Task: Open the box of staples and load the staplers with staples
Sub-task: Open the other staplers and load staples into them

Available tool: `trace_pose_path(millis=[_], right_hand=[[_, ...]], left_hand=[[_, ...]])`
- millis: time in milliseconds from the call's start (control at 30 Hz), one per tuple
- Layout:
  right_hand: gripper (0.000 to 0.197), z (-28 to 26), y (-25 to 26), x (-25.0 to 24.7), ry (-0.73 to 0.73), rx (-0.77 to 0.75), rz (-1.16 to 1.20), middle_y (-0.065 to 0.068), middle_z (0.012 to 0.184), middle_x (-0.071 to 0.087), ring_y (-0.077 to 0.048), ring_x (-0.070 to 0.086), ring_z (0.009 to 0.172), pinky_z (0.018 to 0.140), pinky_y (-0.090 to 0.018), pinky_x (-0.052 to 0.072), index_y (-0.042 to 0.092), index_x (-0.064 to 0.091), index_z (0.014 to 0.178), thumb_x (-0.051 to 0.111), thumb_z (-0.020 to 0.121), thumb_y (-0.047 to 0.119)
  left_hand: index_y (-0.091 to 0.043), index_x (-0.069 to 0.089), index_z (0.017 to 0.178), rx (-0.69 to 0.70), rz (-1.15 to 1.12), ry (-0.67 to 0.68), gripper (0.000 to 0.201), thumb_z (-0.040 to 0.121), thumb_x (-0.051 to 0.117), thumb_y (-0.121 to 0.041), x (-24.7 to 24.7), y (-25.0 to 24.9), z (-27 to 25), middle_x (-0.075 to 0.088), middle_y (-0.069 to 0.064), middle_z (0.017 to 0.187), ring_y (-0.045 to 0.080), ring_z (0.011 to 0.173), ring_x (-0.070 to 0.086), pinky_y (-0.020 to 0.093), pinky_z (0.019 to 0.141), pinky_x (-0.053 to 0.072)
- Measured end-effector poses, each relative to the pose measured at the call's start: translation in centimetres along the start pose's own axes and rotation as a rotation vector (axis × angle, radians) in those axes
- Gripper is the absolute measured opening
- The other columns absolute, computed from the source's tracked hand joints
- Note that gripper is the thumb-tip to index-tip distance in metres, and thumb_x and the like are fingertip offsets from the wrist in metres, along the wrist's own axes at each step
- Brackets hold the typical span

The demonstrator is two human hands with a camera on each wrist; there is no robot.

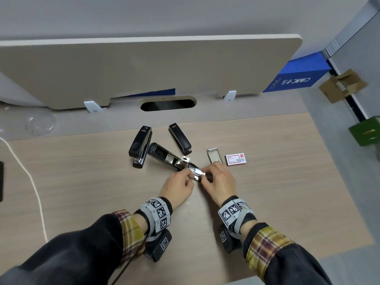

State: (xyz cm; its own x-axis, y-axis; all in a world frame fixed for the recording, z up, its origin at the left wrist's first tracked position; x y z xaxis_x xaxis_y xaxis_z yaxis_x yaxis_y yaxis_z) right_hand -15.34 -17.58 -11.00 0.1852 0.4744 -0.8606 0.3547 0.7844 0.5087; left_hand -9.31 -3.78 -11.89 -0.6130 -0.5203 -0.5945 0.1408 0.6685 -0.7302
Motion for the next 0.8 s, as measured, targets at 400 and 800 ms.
trace_pose_path(millis=[400,800], right_hand=[[0.018,-0.9,-0.9,0.5,-0.045,0.005,0.041,0.009,0.093,0.059,-0.015,0.053,0.091,0.071,-0.027,0.046,0.024,0.07,0.097,0.067,0.08,0.024],[0.036,0.1,1.2,0.7,0.184,-0.213,-0.094,-0.003,0.124,0.056,-0.027,0.054,0.106,0.087,-0.037,0.045,0.023,0.068,0.105,0.054,0.072,0.018]], left_hand=[[-0.021,0.06,0.089,-0.001,-0.028,0.003,0.015,0.081,0.053,-0.011,0.1,0.1,0.0,0.063,0.002,0.069,0.027,0.074,0.06,0.039,0.073,0.051],[-0.024,0.06,0.085,-0.022,-0.005,0.011,0.015,0.078,0.052,-0.013,0.2,0.6,-0.1,0.064,-0.003,0.071,0.025,0.076,0.061,0.035,0.073,0.051]])
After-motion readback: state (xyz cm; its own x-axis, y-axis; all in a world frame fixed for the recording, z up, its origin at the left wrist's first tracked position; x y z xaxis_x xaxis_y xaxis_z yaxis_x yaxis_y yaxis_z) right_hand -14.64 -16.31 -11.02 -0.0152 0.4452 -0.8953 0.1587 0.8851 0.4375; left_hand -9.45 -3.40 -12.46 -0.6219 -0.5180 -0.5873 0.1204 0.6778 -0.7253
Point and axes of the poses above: each hand's wrist, its own z-axis towards the middle knuckle, its own x-axis out of the palm, y = z × x, the point moved 6 cm from there along z, towards the middle knuckle
